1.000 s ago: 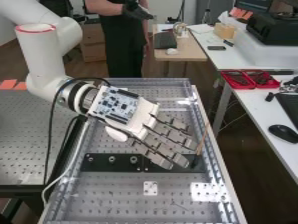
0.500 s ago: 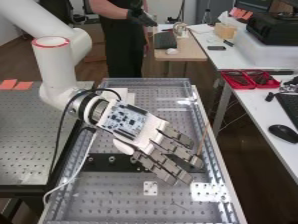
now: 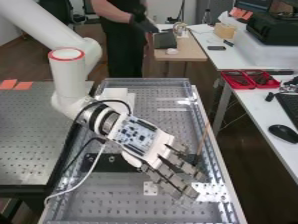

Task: Grab the drill bit and place it in the clear container

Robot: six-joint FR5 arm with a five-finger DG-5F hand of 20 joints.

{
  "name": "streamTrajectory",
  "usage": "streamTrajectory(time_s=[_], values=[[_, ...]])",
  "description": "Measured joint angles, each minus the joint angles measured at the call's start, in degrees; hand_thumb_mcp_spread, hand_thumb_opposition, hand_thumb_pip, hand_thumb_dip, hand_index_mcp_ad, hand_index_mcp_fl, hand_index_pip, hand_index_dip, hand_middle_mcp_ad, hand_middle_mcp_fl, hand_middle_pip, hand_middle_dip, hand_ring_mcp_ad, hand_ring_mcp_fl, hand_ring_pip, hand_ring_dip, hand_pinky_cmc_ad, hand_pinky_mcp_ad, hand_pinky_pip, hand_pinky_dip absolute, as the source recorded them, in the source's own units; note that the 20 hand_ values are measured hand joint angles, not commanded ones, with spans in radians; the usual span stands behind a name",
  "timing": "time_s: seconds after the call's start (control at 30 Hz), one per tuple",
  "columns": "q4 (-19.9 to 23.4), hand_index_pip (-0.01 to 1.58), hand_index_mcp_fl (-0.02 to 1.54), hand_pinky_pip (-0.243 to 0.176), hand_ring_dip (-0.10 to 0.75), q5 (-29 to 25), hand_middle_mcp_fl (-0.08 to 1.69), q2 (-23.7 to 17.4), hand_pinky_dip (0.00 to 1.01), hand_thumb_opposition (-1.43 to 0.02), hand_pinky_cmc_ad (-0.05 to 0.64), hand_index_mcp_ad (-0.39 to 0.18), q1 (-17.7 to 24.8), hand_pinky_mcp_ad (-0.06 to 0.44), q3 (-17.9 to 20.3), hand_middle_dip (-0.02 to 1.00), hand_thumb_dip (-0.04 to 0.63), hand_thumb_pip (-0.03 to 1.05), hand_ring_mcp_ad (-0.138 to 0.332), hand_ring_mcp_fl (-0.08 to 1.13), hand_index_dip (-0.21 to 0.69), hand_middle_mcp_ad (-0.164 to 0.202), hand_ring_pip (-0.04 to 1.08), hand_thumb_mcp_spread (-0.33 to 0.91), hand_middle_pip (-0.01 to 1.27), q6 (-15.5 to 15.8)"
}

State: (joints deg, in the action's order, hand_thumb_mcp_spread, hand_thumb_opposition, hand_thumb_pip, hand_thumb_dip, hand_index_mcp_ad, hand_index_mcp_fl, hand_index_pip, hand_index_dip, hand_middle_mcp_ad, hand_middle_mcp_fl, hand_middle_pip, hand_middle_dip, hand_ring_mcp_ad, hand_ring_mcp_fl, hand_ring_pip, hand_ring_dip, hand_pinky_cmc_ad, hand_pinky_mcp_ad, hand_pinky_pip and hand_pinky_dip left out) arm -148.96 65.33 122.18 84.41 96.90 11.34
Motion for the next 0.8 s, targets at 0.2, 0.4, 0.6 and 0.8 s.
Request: streamTrajectory(time_s=[0.2,0.4,0.6,0.8], values=[[-1.5,1.18,0.28,-0.106,0.0,0.5,0.19,1.5,0.12,-0.85,0.293,-0.073,-0.3,0.138,-1.4,0.19,0.276,0.52,0.213,-0.01,0.456,0.11,0.07,0.47,0.14,-0.2],[-2.2,1.17,0.25,-0.106,0.009,1.0,0.18,2.5,0.12,-0.85,0.293,-0.072,-0.5,0.138,-2.1,0.19,0.286,0.52,0.211,0.0,0.443,0.094,0.06,0.48,0.13,-0.6],[-1.9,1.1,0.33,-0.11,0.005,1.3,0.18,2.6,0.13,-0.85,0.295,-0.07,-0.5,0.138,-1.9,0.19,0.286,0.52,0.213,-0.01,0.41,0.093,0.06,0.48,0.12,-0.8],[-1.2,1.01,0.46,-0.106,0.005,1.6,0.18,2.2,0.13,-0.85,0.295,-0.073,-0.2,0.138,-1.3,0.2,0.3,0.52,0.213,-0.01,0.394,0.093,0.07,0.48,0.13,-0.7]])
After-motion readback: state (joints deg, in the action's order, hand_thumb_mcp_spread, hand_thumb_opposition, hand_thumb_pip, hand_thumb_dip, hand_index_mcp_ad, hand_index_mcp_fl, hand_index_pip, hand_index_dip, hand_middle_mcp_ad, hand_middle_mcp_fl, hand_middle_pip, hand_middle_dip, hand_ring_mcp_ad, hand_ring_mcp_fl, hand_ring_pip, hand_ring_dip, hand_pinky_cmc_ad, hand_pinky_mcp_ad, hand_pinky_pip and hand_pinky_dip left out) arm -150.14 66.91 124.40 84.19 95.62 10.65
